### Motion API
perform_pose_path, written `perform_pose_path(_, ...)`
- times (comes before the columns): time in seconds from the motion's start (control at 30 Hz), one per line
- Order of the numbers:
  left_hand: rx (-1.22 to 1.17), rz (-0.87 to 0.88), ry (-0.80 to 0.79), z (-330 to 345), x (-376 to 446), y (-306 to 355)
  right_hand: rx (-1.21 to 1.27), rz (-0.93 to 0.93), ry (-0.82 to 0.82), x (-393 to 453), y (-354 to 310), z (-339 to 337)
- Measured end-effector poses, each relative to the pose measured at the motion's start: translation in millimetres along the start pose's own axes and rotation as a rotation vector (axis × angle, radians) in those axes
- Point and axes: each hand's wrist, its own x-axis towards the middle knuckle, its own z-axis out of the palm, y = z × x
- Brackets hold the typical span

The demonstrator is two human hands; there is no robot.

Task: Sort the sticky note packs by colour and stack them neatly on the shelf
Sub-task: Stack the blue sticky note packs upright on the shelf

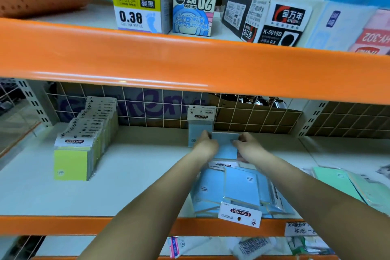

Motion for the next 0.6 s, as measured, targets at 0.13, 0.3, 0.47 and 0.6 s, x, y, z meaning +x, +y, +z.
perform_pose_path(0.13, -0.015, 0.03, 0.056, -14.9, 2.1, -14.2, 0.014, -0.049, -0.039, -9.3, -10.8, 6.5)
perform_pose_path(0.3, -0.115, 0.066, 0.111, -26.3, 2.3, -21.6, -0.001, -0.167, -0.077, -12.1, -22.2, 13.1)
perform_pose_path(0.47, -0.144, 0.088, -0.017, -29.3, -0.2, -23.9, -0.095, -0.26, -0.104, -15.0, -36.3, 13.8)
perform_pose_path(0.6, -0.208, 0.087, -0.052, -29.7, 1.1, -27.2, -0.119, -0.287, -0.079, -13.5, -37.0, 12.4)
